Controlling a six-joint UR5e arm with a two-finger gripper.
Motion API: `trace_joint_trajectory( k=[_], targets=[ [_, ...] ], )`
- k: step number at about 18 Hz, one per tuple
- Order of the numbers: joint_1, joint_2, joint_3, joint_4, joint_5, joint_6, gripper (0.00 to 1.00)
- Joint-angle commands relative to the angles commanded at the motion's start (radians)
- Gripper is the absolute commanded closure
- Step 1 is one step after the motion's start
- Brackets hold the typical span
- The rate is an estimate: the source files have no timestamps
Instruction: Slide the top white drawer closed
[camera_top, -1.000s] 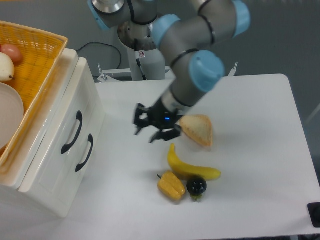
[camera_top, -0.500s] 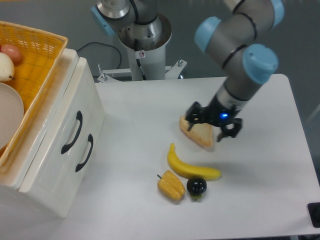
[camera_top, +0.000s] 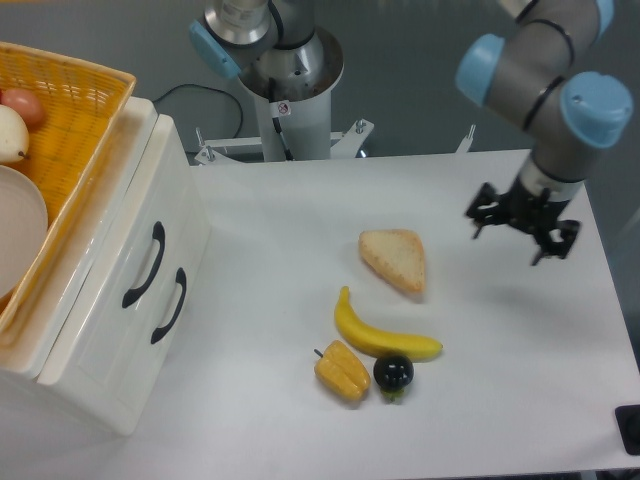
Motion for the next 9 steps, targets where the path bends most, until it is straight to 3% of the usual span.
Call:
trace_joint_trajectory(
  k=[4,9],
  targets=[
    [0.032,-0.037,0.064,0.016,0.018,0.059,0.0],
    [0.058,-0.048,0.058,0.019,0.096,0.102,0.0]
  ],
)
